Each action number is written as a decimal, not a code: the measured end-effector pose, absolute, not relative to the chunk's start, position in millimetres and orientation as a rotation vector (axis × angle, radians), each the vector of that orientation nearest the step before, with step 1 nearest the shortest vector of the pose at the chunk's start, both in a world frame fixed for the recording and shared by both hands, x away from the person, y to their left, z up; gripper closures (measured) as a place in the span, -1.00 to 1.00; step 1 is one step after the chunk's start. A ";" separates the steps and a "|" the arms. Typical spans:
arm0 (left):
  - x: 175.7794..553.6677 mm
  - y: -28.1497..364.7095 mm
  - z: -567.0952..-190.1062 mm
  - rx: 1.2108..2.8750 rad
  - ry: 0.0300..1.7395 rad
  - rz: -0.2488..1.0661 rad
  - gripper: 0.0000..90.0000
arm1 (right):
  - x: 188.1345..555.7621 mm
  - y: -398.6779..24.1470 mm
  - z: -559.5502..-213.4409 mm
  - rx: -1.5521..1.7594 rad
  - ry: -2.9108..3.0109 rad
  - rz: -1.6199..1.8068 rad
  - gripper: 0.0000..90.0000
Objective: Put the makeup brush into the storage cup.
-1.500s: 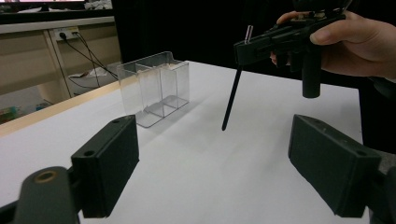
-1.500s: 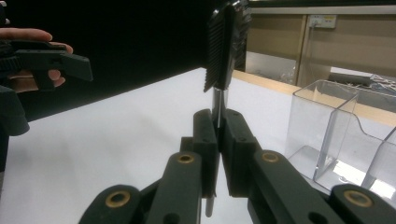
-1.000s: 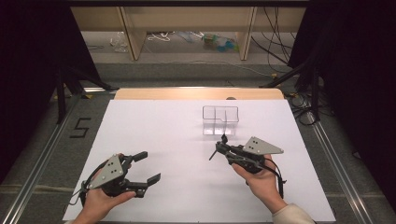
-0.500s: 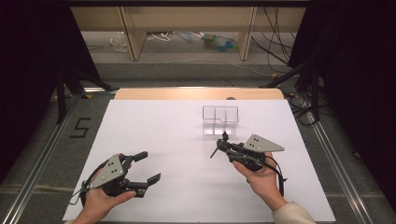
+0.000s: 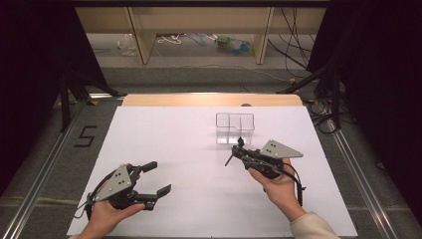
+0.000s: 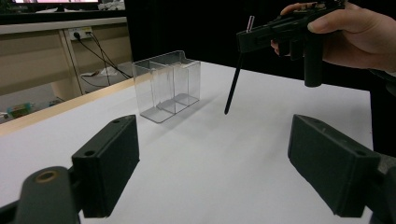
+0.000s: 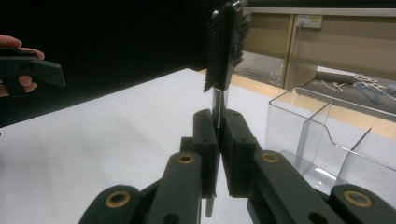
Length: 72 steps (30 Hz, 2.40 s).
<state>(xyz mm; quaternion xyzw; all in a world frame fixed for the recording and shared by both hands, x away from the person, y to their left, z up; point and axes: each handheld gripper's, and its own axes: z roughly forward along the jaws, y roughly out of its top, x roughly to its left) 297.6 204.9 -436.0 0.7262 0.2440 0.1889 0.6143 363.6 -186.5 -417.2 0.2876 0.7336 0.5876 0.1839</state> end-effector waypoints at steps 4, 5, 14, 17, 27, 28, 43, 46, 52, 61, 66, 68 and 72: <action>298.2 204.5 -436.4 1.661 0.557 0.431 -0.63 | 365.5 -186.0 -416.6 0.806 2.075 1.664 0.90; 298.3 204.6 -436.5 1.661 0.557 0.431 -0.63 | 366.0 -186.0 -416.3 0.805 2.075 1.663 0.90; 298.0 205.3 -436.1 1.673 0.563 0.437 -0.63 | 370.1 -186.9 -414.2 0.800 2.065 1.641 0.90; 298.1 205.4 -436.2 1.674 0.563 0.436 -0.63 | 371.2 -187.0 -413.4 0.802 2.058 1.639 0.90; 298.3 205.6 -436.0 1.669 0.563 0.434 -0.63 | 375.0 -186.7 -412.4 0.810 2.044 1.639 0.90; 298.4 205.7 -436.0 1.670 0.563 0.434 -0.63 | 375.4 -187.4 -411.8 0.807 2.060 1.633 0.90; 299.0 206.1 -435.8 1.671 0.553 0.437 -0.63 | 380.8 -186.8 -408.5 0.840 2.045 1.647 0.90; 299.0 206.2 -435.7 1.672 0.553 0.438 -0.63 | 382.1 -186.7 -408.0 0.830 2.039 1.647 0.90; 299.3 205.8 -436.3 1.661 0.557 0.433 -0.63 | 383.9 -186.7 -406.7 0.830 2.045 1.632 0.90; 298.7 206.0 -436.1 1.666 0.570 0.433 -0.63 | 386.2 -185.6 -406.0 0.839 2.043 1.618 0.90; 298.8 205.9 -436.2 1.664 0.571 0.431 -0.63 | 388.6 -185.6 -405.0 0.827 2.022 1.611 0.90; 298.9 206.0 -436.3 1.665 0.571 0.431 -0.63 | 389.4 -186.4 -404.1 0.820 2.028 1.608 0.90; 299.0 206.2 -436.2 1.665 0.571 0.432 -0.63 | 390.7 -186.9 -402.9 0.834 2.025 1.605 0.90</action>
